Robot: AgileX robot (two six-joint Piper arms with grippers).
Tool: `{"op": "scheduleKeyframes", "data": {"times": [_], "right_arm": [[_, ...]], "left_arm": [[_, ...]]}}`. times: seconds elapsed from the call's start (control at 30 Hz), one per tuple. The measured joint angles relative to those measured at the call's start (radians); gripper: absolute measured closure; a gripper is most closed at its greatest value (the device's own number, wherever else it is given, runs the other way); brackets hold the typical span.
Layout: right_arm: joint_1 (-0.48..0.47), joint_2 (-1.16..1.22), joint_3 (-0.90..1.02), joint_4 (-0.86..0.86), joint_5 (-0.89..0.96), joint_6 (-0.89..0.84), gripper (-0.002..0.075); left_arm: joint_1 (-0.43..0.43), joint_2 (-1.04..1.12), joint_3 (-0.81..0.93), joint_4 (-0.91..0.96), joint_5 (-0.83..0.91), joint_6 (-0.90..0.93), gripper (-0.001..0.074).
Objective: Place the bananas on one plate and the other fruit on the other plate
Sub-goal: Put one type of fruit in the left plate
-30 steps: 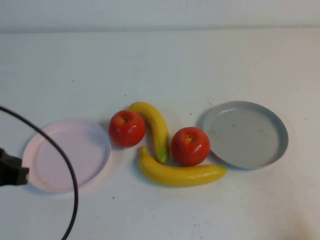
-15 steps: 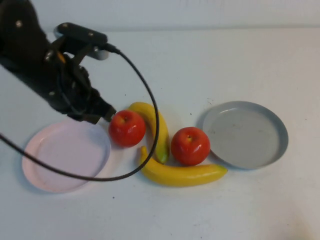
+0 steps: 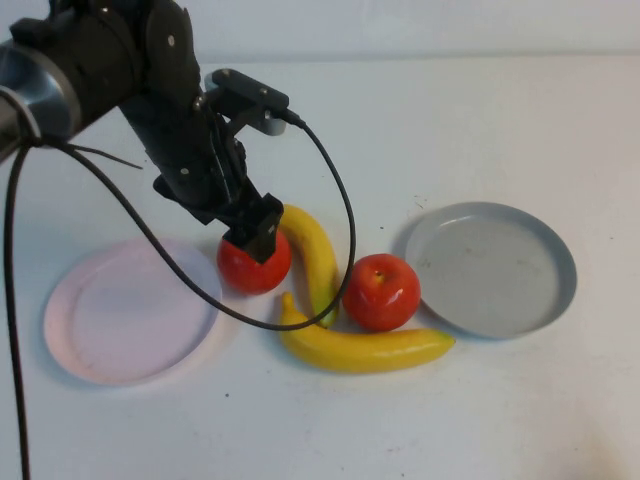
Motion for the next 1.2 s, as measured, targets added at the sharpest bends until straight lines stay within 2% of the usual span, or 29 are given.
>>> {"op": "scheduleKeyframes", "data": {"times": [0.7, 1.03, 1.1, 1.2], "right_arm": [[0.000, 0.000, 0.000, 0.000, 0.000, 0.000, 0.0743], [0.000, 0.000, 0.000, 0.000, 0.000, 0.000, 0.0743], [0.000, 0.000, 0.000, 0.000, 0.000, 0.000, 0.0743], [0.000, 0.000, 0.000, 0.000, 0.000, 0.000, 0.0743]], "left_arm": [[-0.019, 0.161, -0.031, 0.103, -0.160, 0.084, 0.0066], [-0.019, 0.176, -0.043, 0.105, -0.165, 0.084, 0.0066], [-0.019, 0.176, -0.044, 0.105, -0.161, 0.082, 0.0079], [-0.019, 0.176, -0.044, 0.111, -0.153, 0.082, 0.0155]]}}
